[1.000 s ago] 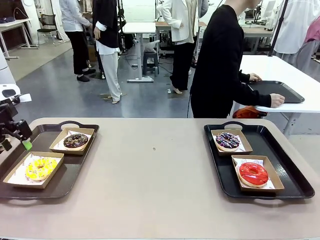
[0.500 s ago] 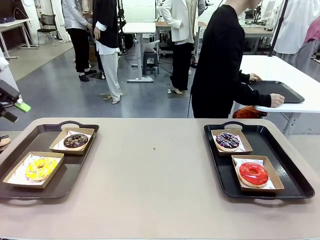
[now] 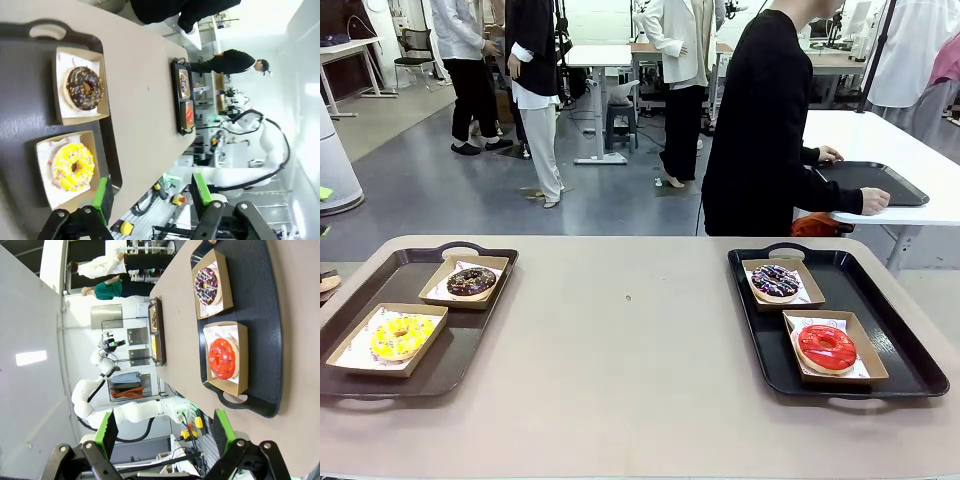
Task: Individually package the donuts and arrange them on the tray.
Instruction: Place the picked Paper togo box on the Handle tray.
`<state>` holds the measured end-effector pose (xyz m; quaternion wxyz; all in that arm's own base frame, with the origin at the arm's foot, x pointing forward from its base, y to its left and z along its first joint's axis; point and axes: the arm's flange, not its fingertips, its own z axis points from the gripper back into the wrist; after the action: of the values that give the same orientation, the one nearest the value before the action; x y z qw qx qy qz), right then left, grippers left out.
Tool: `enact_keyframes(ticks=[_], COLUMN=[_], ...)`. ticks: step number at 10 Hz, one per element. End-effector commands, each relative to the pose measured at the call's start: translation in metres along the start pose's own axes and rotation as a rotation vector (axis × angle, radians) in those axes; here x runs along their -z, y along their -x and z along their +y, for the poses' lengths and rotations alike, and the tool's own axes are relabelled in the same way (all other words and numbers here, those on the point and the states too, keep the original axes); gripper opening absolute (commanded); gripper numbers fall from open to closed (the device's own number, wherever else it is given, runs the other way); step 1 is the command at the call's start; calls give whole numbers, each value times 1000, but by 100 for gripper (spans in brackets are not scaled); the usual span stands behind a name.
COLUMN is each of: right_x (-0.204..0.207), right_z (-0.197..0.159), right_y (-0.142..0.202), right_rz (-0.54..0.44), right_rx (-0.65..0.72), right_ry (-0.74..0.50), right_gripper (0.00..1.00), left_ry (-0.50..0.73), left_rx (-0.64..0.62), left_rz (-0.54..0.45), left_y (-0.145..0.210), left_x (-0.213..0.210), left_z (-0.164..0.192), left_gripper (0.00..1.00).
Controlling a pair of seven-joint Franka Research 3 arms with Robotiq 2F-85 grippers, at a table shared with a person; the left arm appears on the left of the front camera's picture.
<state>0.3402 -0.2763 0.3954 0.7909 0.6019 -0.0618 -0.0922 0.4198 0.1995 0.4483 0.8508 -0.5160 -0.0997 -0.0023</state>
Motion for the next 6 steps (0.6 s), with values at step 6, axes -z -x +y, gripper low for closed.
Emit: enact_keyframes(ticks=[6], right_x=[-2], right_z=[0], right_y=[2], right_rz=[12], right_rx=[-14], right_ry=[-2], right_gripper=[100], left_ry=[112], left_rx=[-88], left_rz=[-26], left_y=[22], left_x=[-43], left_z=[76], left_gripper=[81])
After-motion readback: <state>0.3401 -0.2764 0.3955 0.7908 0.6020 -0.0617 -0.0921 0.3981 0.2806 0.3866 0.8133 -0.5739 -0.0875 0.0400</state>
